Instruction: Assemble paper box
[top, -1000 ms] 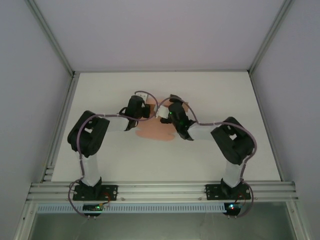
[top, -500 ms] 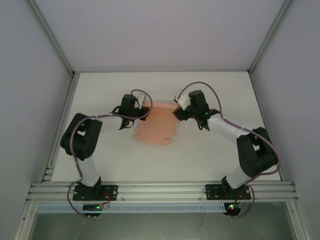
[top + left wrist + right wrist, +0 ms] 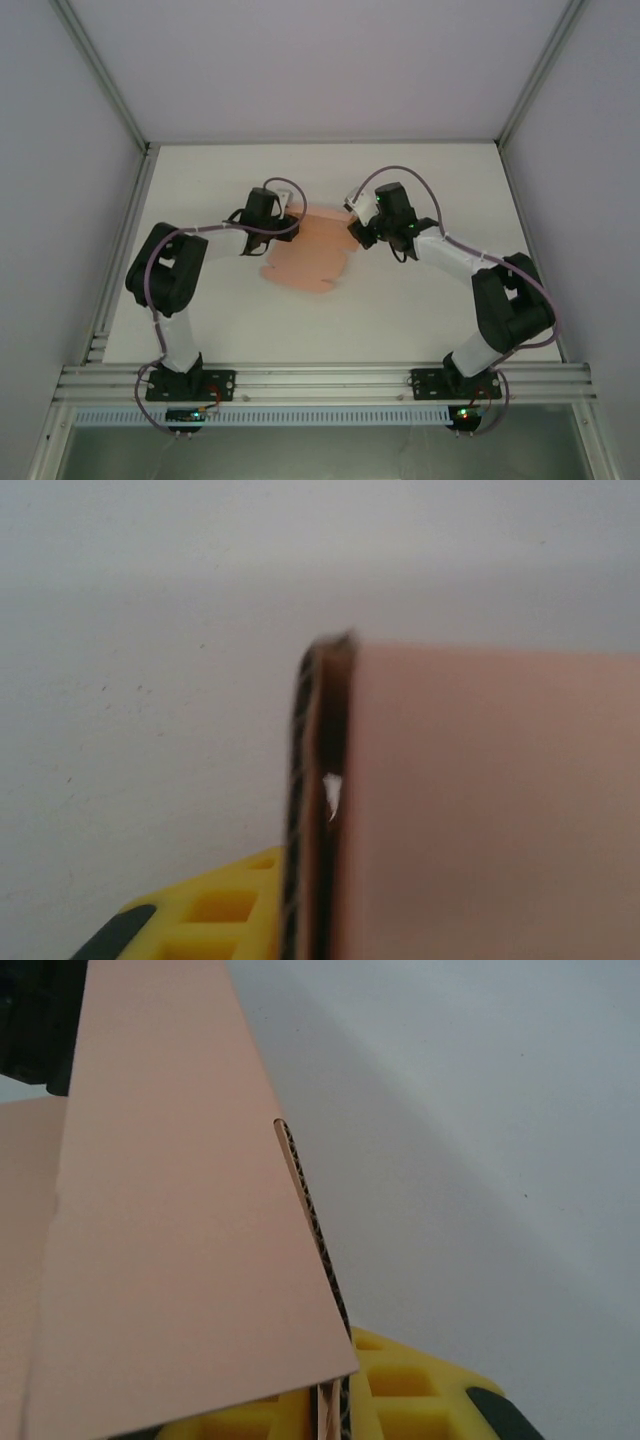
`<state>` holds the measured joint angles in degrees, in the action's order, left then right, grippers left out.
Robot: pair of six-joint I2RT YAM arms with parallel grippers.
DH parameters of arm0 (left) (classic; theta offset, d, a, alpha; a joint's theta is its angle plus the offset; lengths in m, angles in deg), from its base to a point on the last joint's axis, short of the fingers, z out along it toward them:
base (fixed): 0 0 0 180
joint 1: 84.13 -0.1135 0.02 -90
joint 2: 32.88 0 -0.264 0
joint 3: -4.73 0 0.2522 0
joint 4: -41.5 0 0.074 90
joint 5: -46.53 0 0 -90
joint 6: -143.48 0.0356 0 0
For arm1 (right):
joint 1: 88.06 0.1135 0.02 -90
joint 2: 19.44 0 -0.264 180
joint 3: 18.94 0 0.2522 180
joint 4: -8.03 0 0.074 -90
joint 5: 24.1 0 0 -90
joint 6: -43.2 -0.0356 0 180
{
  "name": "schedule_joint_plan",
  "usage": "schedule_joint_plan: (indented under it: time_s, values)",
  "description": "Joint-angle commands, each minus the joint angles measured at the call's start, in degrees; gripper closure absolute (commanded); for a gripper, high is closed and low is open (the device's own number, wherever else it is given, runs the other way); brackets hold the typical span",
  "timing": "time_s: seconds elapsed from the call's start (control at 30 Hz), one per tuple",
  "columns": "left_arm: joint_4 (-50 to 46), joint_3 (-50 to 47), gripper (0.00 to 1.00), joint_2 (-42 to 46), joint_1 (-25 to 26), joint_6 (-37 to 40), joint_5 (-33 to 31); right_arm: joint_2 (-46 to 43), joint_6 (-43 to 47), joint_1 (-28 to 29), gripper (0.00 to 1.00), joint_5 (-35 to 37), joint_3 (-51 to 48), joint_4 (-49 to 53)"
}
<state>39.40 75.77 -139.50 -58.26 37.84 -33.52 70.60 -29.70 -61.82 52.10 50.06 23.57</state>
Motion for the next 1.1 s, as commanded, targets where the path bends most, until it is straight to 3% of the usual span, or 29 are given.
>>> schedule_joint_plan:
  time_s: [0.0, 0.13, 0.27, 0.33, 0.47, 0.63, 0.9, 0.97, 1.07]
  values:
    - [-2.10, -0.52, 0.75, -0.23, -0.01, -0.68, -1.75, 0.05, -1.06, -0.14, 0.88, 0.18, 0.35, 0.92]
    - [-1.51, -1.35, 0.78, 0.26, -0.01, -1.34, -4.11, -0.03, -1.07, -0.14, 0.88, 0.07, 0.37, 1.28]
    - [-0.41, -0.30, 1.00, 0.19, -0.04, -3.68, -7.72, 0.05, -1.03, -0.15, 0.88, 0.31, 0.47, 2.33]
    - [-3.81, 2.14, 1.00, -0.71, 0.12, -4.89, -12.16, -0.28, -1.06, -0.05, 0.89, 1.13, 0.28, 2.53]
    - [-14.97, 7.71, 1.00, -3.07, 2.41, -7.78, -29.83, -1.00, -1.05, 0.02, 0.90, 4.20, 0.30, 3.29]
    - [-22.53, 10.03, 1.00, -5.09, 2.46, -12.91, -36.56, -1.25, -1.30, 0.56, 0.91, 5.14, -0.56, 2.72]
    - [-14.75, 6.29, 1.00, -3.10, 2.40, -7.79, -25.94, -0.69, -1.31, 0.63, 0.91, 4.77, -0.14, 2.49]
    - [-12.70, 5.36, 0.87, -2.09, 2.40, -5.96, -22.62, -0.72, -1.29, 0.59, 0.90, 4.31, 0.12, 2.69]
    - [-8.87, 3.16, 0.76, 0.27, 2.23, -5.00, -16.83, -0.31, -1.35, 0.60, 0.90, 4.14, 0.70, 3.28]
